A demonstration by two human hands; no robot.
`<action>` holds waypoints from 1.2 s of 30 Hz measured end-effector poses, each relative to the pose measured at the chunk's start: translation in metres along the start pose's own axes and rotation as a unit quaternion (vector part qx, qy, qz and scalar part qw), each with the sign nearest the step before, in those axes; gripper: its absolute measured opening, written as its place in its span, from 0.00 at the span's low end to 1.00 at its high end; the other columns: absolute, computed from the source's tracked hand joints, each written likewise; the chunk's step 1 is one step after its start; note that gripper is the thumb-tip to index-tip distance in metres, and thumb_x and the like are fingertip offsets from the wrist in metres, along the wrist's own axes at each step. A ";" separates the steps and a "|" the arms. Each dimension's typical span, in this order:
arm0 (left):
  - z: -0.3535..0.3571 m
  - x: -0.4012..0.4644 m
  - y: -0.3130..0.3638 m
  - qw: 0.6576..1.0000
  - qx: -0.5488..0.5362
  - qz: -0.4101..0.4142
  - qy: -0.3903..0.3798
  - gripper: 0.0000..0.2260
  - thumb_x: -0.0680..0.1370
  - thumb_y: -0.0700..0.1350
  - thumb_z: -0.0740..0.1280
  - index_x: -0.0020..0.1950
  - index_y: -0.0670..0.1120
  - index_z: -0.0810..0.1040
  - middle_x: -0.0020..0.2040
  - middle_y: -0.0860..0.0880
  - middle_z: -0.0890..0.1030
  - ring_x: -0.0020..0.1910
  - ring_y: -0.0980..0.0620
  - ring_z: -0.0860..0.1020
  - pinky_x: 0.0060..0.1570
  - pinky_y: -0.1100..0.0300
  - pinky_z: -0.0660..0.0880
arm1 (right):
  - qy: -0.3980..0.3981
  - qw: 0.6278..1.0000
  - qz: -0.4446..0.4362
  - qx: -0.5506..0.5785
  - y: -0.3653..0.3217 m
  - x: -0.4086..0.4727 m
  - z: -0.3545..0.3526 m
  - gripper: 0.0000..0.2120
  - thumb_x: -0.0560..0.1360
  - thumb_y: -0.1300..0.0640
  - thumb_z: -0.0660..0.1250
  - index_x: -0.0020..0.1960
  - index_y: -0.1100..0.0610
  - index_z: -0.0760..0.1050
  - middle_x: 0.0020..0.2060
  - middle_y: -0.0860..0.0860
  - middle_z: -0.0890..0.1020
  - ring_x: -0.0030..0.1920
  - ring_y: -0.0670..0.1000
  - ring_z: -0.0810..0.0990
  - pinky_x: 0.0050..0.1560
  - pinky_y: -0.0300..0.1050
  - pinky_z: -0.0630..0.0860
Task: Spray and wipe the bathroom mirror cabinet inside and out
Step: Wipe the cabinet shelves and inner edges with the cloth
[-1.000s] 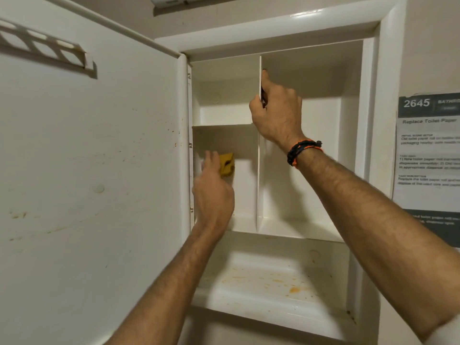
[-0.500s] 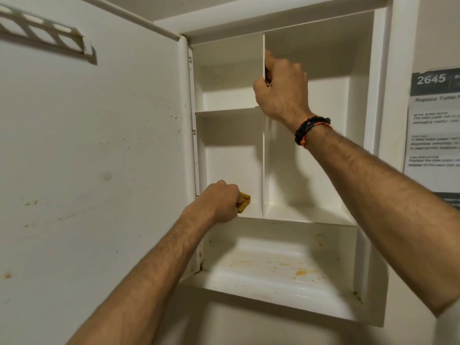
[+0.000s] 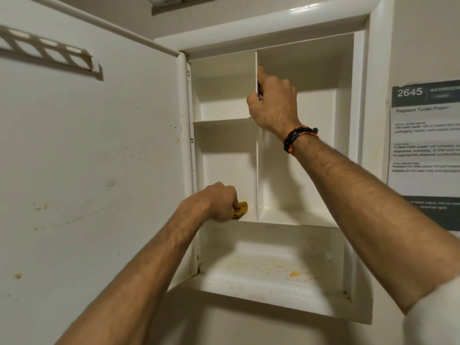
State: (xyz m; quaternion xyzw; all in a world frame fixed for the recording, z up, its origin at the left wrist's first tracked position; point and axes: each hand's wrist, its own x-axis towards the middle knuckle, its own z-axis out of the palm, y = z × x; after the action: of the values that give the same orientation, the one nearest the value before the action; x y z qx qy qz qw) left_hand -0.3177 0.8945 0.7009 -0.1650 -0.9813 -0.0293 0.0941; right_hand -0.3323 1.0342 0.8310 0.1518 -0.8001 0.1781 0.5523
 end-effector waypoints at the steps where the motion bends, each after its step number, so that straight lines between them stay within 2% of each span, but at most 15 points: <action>1: 0.004 -0.007 0.001 1.000 -0.010 0.008 0.009 0.17 0.76 0.37 0.59 0.59 0.46 0.82 0.49 0.47 0.82 0.45 0.48 0.79 0.50 0.55 0.78 | -0.001 1.000 -0.001 0.000 0.000 0.000 0.000 0.23 0.75 0.59 0.57 0.70 0.60 0.67 0.39 0.52 0.77 0.50 0.61 0.76 0.53 0.48 0.69; 6: 0.009 -0.035 -0.006 0.997 -0.058 0.048 0.033 0.22 0.76 0.35 0.58 0.64 0.53 0.80 0.52 0.51 0.83 0.45 0.52 0.80 0.46 0.62 0.75 | -0.010 1.000 -0.001 0.005 0.000 0.001 -0.003 0.23 0.75 0.59 0.57 0.69 0.61 0.68 0.38 0.51 0.75 0.50 0.61 0.76 0.54 0.48 0.69; 9: 0.001 -0.042 -0.029 0.981 -0.184 0.029 0.049 0.24 0.75 0.31 0.59 0.63 0.52 0.80 0.58 0.57 0.82 0.46 0.60 0.79 0.51 0.66 0.73 | -0.012 1.000 -0.002 0.009 0.000 0.001 -0.002 0.24 0.75 0.59 0.57 0.71 0.59 0.66 0.38 0.49 0.74 0.50 0.61 0.76 0.54 0.48 0.69; 10: 0.000 -0.043 -0.035 0.961 -0.268 0.013 0.069 0.23 0.75 0.30 0.59 0.62 0.49 0.81 0.56 0.56 0.83 0.44 0.59 0.79 0.49 0.64 0.75 | -0.011 1.000 -0.001 0.009 -0.001 0.000 -0.001 0.25 0.75 0.59 0.57 0.72 0.58 0.65 0.38 0.49 0.74 0.50 0.60 0.76 0.54 0.48 0.69; 12: 0.001 -0.042 -0.041 0.882 -0.451 -0.026 0.137 0.22 0.74 0.27 0.58 0.61 0.44 0.81 0.54 0.51 0.84 0.45 0.55 0.80 0.48 0.60 0.78 | -0.006 1.000 0.001 0.010 -0.001 -0.001 0.000 0.26 0.76 0.59 0.57 0.74 0.56 0.63 0.39 0.50 0.76 0.50 0.60 0.76 0.55 0.49 0.69; 13: 0.002 -0.038 -0.041 0.840 -0.508 -0.049 0.183 0.23 0.73 0.26 0.58 0.61 0.43 0.81 0.55 0.49 0.84 0.48 0.52 0.81 0.50 0.59 0.79 | -0.002 1.000 0.002 0.010 -0.001 -0.001 0.001 0.27 0.76 0.58 0.57 0.75 0.56 0.62 0.40 0.51 0.78 0.50 0.60 0.76 0.56 0.49 0.69; 14: 0.004 -0.034 -0.039 0.824 -0.512 -0.072 0.232 0.23 0.73 0.27 0.58 0.61 0.43 0.81 0.56 0.48 0.83 0.51 0.51 0.81 0.53 0.58 0.79 | 0.001 1.000 0.002 0.009 0.000 -0.001 0.002 0.27 0.76 0.58 0.56 0.75 0.55 0.62 0.41 0.53 0.79 0.50 0.60 0.77 0.57 0.50 0.69; 17: 0.012 -0.017 -0.024 0.895 -0.303 -0.110 0.310 0.22 0.72 0.32 0.60 0.62 0.46 0.81 0.58 0.47 0.83 0.55 0.49 0.81 0.58 0.58 0.78 | 0.006 1.000 -0.001 0.013 0.001 -0.003 0.004 0.28 0.76 0.58 0.56 0.76 0.56 0.61 0.38 0.52 0.77 0.49 0.60 0.77 0.57 0.51 0.70; 18: 0.016 -0.011 -0.019 0.925 -0.215 -0.106 0.294 0.19 0.73 0.34 0.62 0.61 0.45 0.81 0.56 0.45 0.83 0.55 0.46 0.81 0.58 0.54 0.77 | 0.005 1.000 -0.001 0.014 0.001 -0.003 0.003 0.27 0.76 0.58 0.57 0.75 0.56 0.61 0.37 0.51 0.76 0.49 0.60 0.77 0.57 0.51 0.70; 20: 0.019 0.002 -0.009 0.967 -0.042 -0.109 0.227 0.07 0.76 0.36 0.62 0.51 0.40 0.78 0.50 0.43 0.81 0.46 0.45 0.79 0.48 0.53 0.78 | 0.006 1.000 -0.002 0.016 0.002 -0.002 0.003 0.27 0.76 0.58 0.57 0.75 0.56 0.62 0.36 0.50 0.75 0.48 0.60 0.77 0.55 0.51 0.70; 22: 0.020 0.009 -0.006 0.978 0.071 -0.117 0.161 0.02 0.78 0.36 0.62 0.47 0.41 0.73 0.45 0.45 0.75 0.41 0.48 0.74 0.41 0.57 0.73 | 0.004 1.000 -0.001 0.019 0.001 -0.002 0.002 0.27 0.76 0.58 0.57 0.75 0.56 0.62 0.37 0.49 0.75 0.48 0.60 0.77 0.56 0.50 0.70; 24: 0.022 0.015 -0.007 0.979 0.130 -0.101 0.120 0.05 0.79 0.38 0.61 0.53 0.41 0.74 0.41 0.48 0.68 0.41 0.49 0.71 0.41 0.58 0.71 | 0.001 1.000 -0.001 0.019 0.002 -0.002 0.003 0.28 0.75 0.58 0.57 0.75 0.56 0.62 0.37 0.49 0.75 0.48 0.60 0.77 0.56 0.50 0.70; 26: 0.022 0.018 -0.008 0.980 0.152 -0.083 0.096 0.06 0.80 0.40 0.62 0.56 0.41 0.74 0.40 0.49 0.65 0.41 0.50 0.70 0.41 0.59 0.70 | -0.001 1.000 0.000 0.017 0.003 -0.001 0.003 0.27 0.75 0.59 0.57 0.75 0.56 0.62 0.37 0.49 0.74 0.49 0.60 0.77 0.55 0.49 0.70; 31: 0.015 0.019 -0.013 0.990 0.063 -0.082 0.093 0.05 0.78 0.40 0.64 0.46 0.43 0.69 0.38 0.49 0.68 0.33 0.54 0.68 0.35 0.61 0.67 | 0.000 1.000 0.008 0.016 0.002 0.000 0.004 0.27 0.75 0.59 0.57 0.75 0.57 0.63 0.37 0.48 0.74 0.44 0.55 0.71 0.56 0.48 0.68; 36: 0.021 0.023 -0.003 0.985 -0.043 -0.082 0.146 0.09 0.72 0.39 0.74 0.49 0.43 0.77 0.45 0.46 0.78 0.41 0.51 0.77 0.43 0.60 0.76 | 0.006 1.000 0.008 0.015 0.002 0.000 0.007 0.28 0.75 0.59 0.57 0.76 0.57 0.61 0.39 0.49 0.76 0.51 0.59 0.77 0.56 0.48 0.68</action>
State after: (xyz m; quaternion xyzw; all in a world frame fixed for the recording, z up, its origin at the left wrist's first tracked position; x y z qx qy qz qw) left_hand -0.3441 0.9010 0.6843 -0.0814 -0.9651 -0.1027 0.2267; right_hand -0.3385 1.0326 0.8284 0.1526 -0.7955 0.1949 0.5531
